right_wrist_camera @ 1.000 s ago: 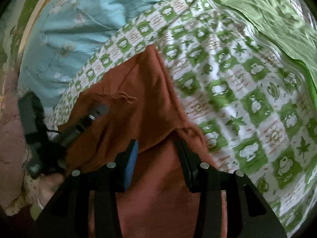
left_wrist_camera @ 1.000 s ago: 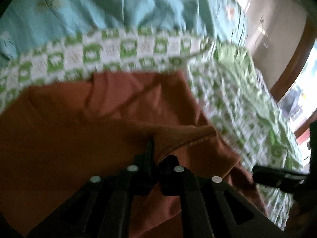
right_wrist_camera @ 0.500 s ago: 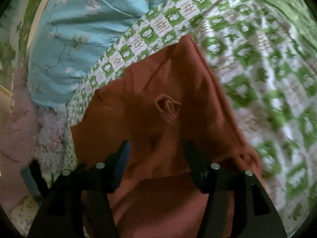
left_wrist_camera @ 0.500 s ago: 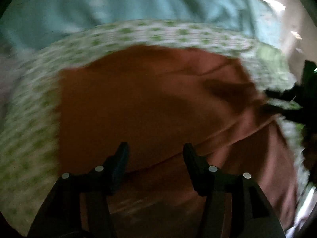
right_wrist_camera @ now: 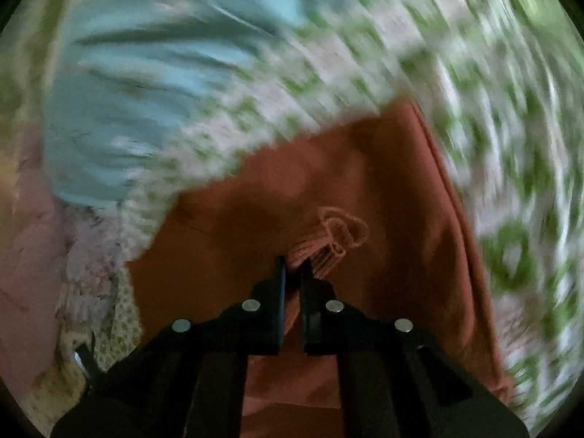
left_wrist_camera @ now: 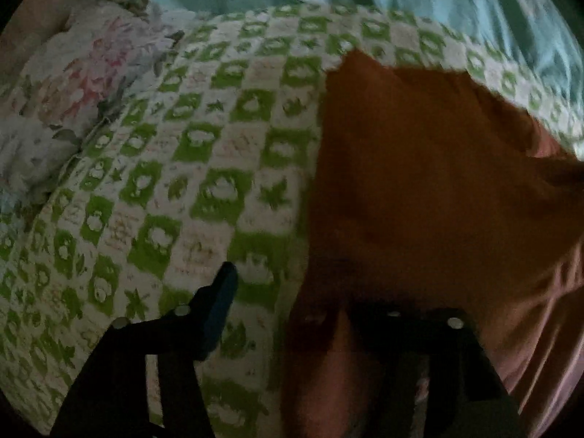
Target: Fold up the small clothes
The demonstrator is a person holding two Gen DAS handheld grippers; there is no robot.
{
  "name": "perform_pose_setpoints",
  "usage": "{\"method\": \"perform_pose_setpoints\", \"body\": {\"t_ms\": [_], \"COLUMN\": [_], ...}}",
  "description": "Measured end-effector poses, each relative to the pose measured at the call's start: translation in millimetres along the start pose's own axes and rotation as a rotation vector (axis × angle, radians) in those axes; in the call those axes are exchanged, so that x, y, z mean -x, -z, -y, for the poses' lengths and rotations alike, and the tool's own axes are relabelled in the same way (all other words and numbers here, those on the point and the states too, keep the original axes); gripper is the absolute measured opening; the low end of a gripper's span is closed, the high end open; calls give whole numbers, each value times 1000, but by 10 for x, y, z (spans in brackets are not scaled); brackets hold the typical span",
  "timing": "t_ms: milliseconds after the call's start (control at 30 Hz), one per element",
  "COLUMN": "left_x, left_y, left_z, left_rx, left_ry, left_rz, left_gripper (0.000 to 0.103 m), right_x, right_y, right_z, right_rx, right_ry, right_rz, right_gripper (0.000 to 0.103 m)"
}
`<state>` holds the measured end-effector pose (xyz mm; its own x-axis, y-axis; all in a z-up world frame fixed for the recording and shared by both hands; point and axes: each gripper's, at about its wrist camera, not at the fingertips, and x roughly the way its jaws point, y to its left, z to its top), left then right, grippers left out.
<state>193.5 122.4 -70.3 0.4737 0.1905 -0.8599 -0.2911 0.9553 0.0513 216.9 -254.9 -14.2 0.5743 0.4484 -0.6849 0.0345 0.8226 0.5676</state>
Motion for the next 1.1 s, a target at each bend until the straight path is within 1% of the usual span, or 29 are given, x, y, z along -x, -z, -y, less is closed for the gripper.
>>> {"method": "perform_pose_setpoints", "body": {"t_ms": [33, 100, 133, 200, 233, 300, 367, 433, 533, 567, 600, 633, 667, 733, 867, 967, 1100], "left_x": [11, 28, 21, 10, -4, 1, -19, -18, -33, -27, -22, -14, -46, -26, 124, 251, 470], "left_y": [-29, -46, -26, 19, 51, 109, 129, 126, 118, 125, 128, 130, 103, 107, 261, 404, 665], "left_z": [-9, -58, -55, -29, -21, 1, -18, -34, -32, -30, -29, -29, -55, -68, -92, -111, -128], "left_rx": [19, 45, 48, 44, 39, 35, 37, 45, 46, 47, 49, 49, 49, 40, 20, 8, 13], "left_ry": [3, 20, 30, 30, 36, 45, 49, 58, 59, 57, 58, 60, 62, 64, 66, 79, 145], "left_rz": [4, 7, -1, -20, -30, -40, -45, -47, -50, -52, -55, -59, -64, -79, -104, -132, -176], "left_gripper": [55, 55, 55, 54, 54, 54, 54, 55, 56, 56, 56, 57, 57, 59, 59, 60, 67], "right_x": [169, 463, 534, 447, 329, 190, 138, 86, 92, 67, 3, -37, -39, 30, 250, 401, 569], "right_y": [-46, -86, -77, -10, 70, 212, 318, 354, 323, 308, 295, 297, 309, 328, 393, 486, 663], "right_z": [-99, -175, -146, 51, 219, 443, 554, 610, 563, 537, 534, 564, 586, 596, 592, 583, 457], "right_rx": [27, 51, 56, 41, 14, -24, -29, -35, -7, 11, 17, 17, 16, 17, 12, 1, 15], "right_ry": [-38, -113, -73, 17, 74, 115, 135, 142, 146, 157, 171, 190, 201, 230, 263, 258, 218], "right_rz": [51, 158, 178, 129, 80, 31, 17, 16, 43, 37, 5, -18, -25, -19, 1, -8, -17], "right_gripper": [7, 7, 7, 7, 7, 7, 6, 6, 7, 7, 7, 10, 16, 25, 27, 31, 35]}}
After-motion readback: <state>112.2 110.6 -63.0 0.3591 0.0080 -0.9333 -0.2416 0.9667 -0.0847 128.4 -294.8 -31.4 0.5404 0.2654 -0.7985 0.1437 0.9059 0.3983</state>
